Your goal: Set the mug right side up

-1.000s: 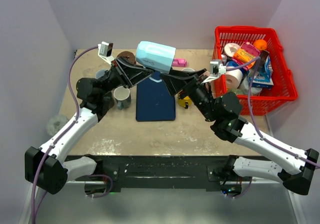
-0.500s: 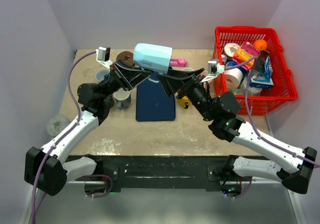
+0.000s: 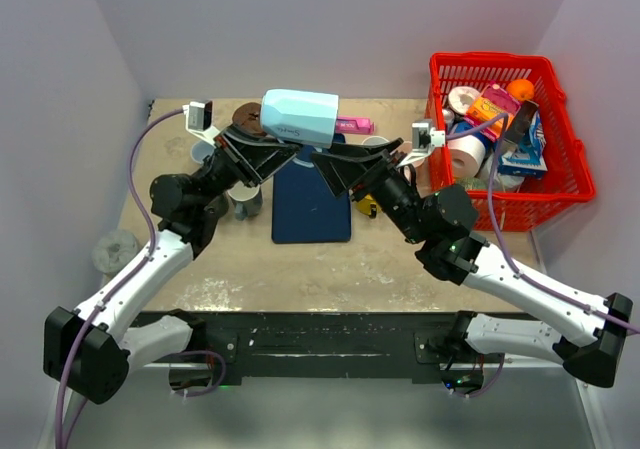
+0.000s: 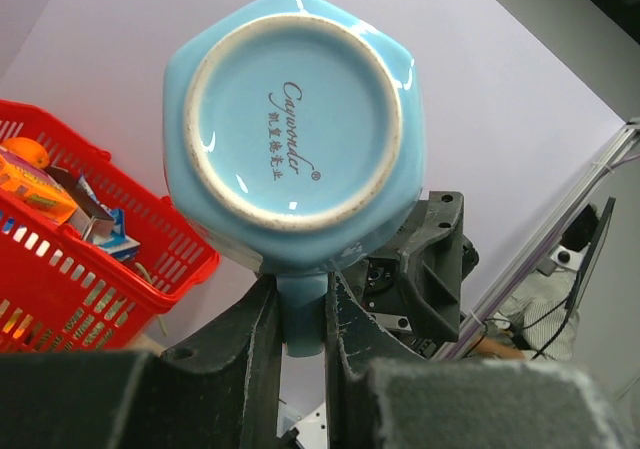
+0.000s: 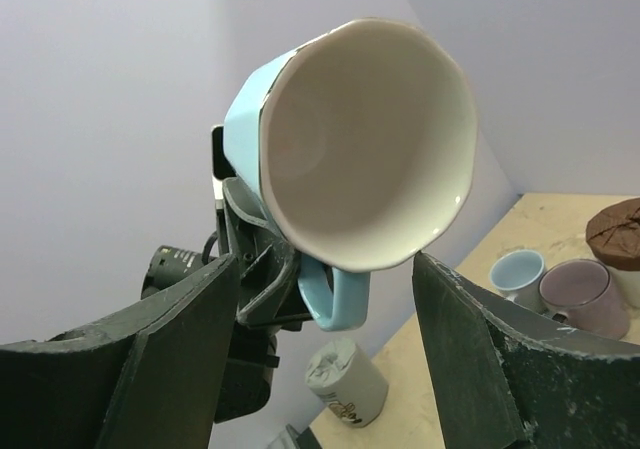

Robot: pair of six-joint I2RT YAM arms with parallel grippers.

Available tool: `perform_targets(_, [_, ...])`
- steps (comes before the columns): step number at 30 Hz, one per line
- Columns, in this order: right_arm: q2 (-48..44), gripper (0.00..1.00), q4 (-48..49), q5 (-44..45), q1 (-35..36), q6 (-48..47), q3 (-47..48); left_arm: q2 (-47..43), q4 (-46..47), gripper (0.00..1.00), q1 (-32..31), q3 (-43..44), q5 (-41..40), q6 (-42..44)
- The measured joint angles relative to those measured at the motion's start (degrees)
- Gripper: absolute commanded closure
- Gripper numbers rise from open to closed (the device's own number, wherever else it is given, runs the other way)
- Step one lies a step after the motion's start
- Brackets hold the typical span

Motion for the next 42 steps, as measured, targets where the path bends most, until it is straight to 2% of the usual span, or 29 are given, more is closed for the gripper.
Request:
perform_targets(7, [-0.72,0.27,-0.2,-0.35,0.35,0.46,-1.05,-1.95,-2.43,1.0,-0.33,-0.2,-1.84,3.04])
perform_targets(13, [-0.44,0.31,-0.07,-2.71,0.35,0.17,-1.14,-1.62,-1.49,1.0,-0.7,-0.2,-1.68,2.45])
perform_targets(20, [3.48,0.49,0.9,-6.91,0.35,-0.35,0.22,-0.15,0.2,1.0,-1.07,-0.2,-1.22,0.76])
perform_targets(22, [3.98,0.59,0.94,-7.04,0.35,-0.35,0.22,-0.15,0.31,1.0,-1.07,-0.2,-1.2,0.66])
perform_targets(24, [4.0,0.64,1.18,-7.02,0.35,-0.46,0.22,-0.15,0.63,1.0,-1.14,-0.2,-1.2,0.52])
perform_targets(28, [3.74,0.62,2.23,-6.71,0.35,-0.39,0.11,-0.15,2.19,1.0,-1.38,-0.2,-1.2,-0.28])
perform_targets(30, [3.21,0.52,2.97,-6.71,0.35,-0.42,-0.5,-0.15,2.62,1.0,-1.49,-0.2,-0.98,-0.28])
perform_targets(33, [1.99,0.47,4.11,-6.56,0.35,-0.44,-1.27,-0.15,2.73,1.0,-1.55,-0.35,-0.85,-0.35])
perform_targets(34, [1.55,0.48,4.39,-6.45,0.35,-0.46,-1.4,-0.15,2.84,1.0,-1.55,-0.5,-0.83,-0.52])
perform_targets(36, [0.96,0.59,4.55,-6.29,0.35,-0.48,-1.42,-0.11,3.3,1.0,-1.66,-0.72,-0.81,-0.85])
perform_targets(39, [1.01,0.67,4.76,-6.05,0.28,-0.74,-1.42,-0.04,4.59,1.0,-1.77,-0.81,-0.74,-1.68])
perform_targets(42, [1.01,0.68,4.81,-5.88,0.28,-0.74,-1.42,-0.02,5.46,1.0,-1.77,-0.83,-0.63,-2.05])
